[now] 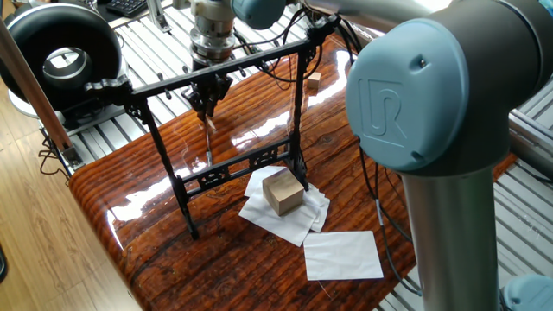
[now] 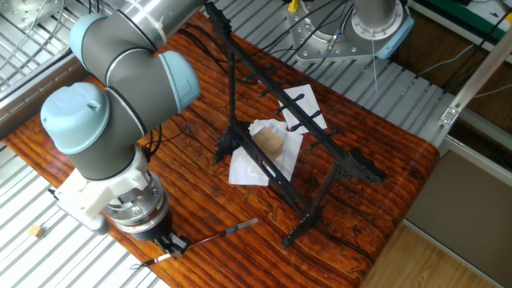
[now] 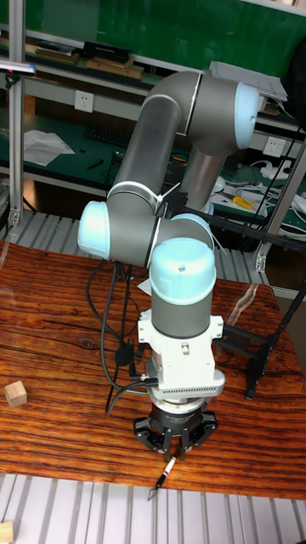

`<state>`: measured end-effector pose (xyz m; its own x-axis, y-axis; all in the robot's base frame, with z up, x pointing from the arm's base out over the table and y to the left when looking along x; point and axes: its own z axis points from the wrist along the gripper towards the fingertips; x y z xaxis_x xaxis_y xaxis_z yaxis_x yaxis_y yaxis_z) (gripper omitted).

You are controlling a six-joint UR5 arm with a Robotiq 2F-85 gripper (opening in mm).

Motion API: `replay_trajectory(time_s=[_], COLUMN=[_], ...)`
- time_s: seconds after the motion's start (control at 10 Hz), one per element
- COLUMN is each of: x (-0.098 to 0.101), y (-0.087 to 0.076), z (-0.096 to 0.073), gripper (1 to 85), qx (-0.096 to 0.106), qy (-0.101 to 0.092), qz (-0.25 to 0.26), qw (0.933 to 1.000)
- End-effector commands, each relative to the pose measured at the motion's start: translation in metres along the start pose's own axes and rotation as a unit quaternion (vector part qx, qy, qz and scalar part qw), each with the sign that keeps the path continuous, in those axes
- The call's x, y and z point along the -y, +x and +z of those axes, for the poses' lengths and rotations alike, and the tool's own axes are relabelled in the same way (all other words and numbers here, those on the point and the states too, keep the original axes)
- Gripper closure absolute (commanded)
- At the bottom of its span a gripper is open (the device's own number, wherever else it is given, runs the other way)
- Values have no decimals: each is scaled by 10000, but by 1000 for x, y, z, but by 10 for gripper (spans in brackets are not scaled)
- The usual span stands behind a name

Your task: Place the brush on the pen rack

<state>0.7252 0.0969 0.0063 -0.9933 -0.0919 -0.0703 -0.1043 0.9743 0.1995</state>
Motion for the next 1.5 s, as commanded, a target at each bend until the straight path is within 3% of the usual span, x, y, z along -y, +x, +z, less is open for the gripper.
replay_trajectory(time_s=[0.0,0.1,0.4,0.6,0.8,1.1,1.4], x=[4,6,-21,-21,-15,-13,-25], y=[2,5,9,-2,-6,-9,-10], z=[-3,-4,-14,-13,-11,-9,-10], gripper=[583,583,540,540,540,547,537], qx=[-32,-100,-260,-67,34,111,102], qy=[39,85,-389,-375,-271,-268,-491], qz=[-60,-107,420,640,722,701,759], qw=[10000,9999,9980,9972,9970,9971,9959])
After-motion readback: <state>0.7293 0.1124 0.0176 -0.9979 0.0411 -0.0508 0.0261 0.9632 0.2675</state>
